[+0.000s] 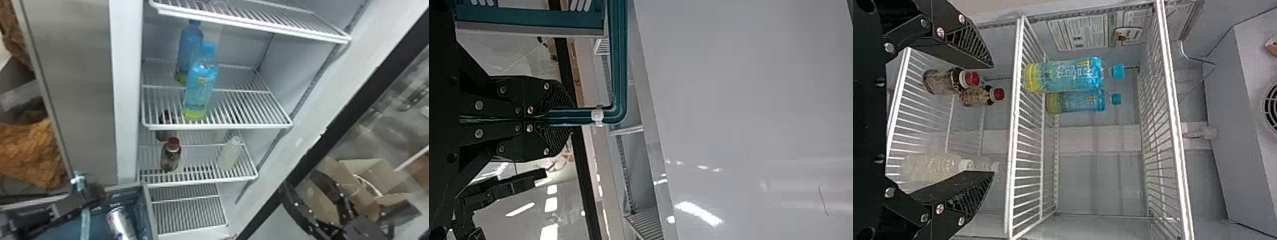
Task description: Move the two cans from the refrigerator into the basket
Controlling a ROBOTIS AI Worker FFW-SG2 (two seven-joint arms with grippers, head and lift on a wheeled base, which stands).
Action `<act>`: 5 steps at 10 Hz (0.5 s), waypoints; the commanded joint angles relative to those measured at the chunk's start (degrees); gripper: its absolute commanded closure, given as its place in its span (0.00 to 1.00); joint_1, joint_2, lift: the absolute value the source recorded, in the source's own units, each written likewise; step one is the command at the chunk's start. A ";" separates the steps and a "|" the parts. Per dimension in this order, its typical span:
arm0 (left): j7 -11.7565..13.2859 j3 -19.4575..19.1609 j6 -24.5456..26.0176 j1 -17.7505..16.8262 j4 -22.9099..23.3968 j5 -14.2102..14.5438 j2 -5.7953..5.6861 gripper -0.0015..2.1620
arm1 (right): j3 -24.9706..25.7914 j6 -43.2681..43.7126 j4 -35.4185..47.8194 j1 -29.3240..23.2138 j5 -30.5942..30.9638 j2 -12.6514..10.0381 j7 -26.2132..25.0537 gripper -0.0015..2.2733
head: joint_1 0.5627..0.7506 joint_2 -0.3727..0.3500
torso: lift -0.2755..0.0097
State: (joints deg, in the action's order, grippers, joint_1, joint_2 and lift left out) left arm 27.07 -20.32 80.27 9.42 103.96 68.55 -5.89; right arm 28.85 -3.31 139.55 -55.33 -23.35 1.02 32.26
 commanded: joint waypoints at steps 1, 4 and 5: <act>0.00 -0.02 0.03 0.00 0.03 0.00 0.00 0.55 | 0.06 0.08 -0.12 -0.07 0.04 -0.23 0.00 0.14 | 0.70 0.03 | 0.84; -0.09 -0.02 0.03 0.00 0.03 -0.11 0.09 0.55 | 0.29 0.08 -0.26 0.07 0.04 -0.23 0.00 0.14 | 0.70 0.03 | 0.84; -0.18 -0.02 0.31 0.00 0.03 -0.11 0.17 0.55 | 0.29 0.08 -0.54 0.21 -0.08 -0.23 -0.09 0.14 | 0.70 0.03 | 0.84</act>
State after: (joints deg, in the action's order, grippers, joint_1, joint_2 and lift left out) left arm 26.89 -20.34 80.40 9.44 103.99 68.43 -5.76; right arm 29.12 -3.23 139.15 -55.19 -23.34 0.79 32.16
